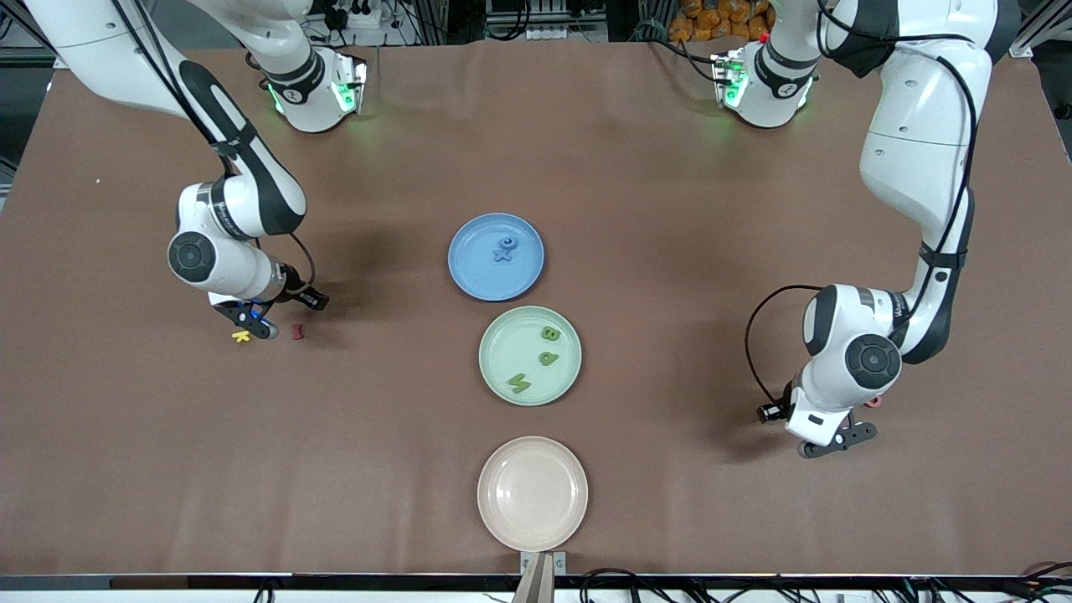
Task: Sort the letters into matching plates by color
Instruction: 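Grasp the green C with the left gripper while the right gripper reaches blue A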
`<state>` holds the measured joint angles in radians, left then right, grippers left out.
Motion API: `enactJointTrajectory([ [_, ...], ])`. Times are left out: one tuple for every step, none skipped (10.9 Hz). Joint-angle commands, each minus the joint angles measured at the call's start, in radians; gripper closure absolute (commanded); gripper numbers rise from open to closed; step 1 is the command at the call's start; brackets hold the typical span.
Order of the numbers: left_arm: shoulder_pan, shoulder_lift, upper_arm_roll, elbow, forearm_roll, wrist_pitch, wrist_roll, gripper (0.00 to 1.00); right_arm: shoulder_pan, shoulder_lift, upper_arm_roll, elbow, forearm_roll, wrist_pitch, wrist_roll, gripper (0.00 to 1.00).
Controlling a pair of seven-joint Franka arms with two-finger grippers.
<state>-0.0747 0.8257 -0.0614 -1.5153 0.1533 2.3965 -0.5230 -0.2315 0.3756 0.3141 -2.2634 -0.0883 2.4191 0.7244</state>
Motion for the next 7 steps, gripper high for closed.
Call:
enactJointTrajectory([
  [0.004, 0.007, -0.005, 0.001, 0.017, 0.012, -0.005, 1.00, -0.034, 0.002, 0.019, -0.008, -0.016, 0.006, 0.055, 0.48],
  [0.006, 0.000, -0.005, 0.001, 0.017, 0.012, -0.005, 1.00, -0.038, 0.005, 0.019, -0.008, -0.016, 0.009, 0.055, 0.51],
  [0.004, -0.011, -0.005, 0.001, 0.009, 0.012, -0.008, 1.00, -0.040, 0.009, 0.019, -0.007, -0.016, 0.009, 0.055, 0.51],
  [0.006, -0.025, -0.008, 0.001, 0.003, 0.010, -0.017, 1.00, -0.040, 0.012, 0.019, -0.005, -0.016, 0.012, 0.055, 0.51],
  [0.004, -0.045, -0.014, 0.001, 0.003, 0.010, -0.044, 1.00, -0.040, 0.017, 0.020, -0.001, -0.016, 0.012, 0.055, 0.50],
  [-0.003, -0.048, -0.020, 0.001, 0.003, 0.010, -0.092, 1.00, -0.038, 0.019, 0.020, 0.002, -0.015, 0.012, 0.055, 0.45],
  [-0.008, -0.048, -0.041, 0.001, 0.005, 0.010, -0.139, 1.00, -0.037, 0.022, 0.019, 0.004, -0.014, 0.014, 0.056, 0.42],
])
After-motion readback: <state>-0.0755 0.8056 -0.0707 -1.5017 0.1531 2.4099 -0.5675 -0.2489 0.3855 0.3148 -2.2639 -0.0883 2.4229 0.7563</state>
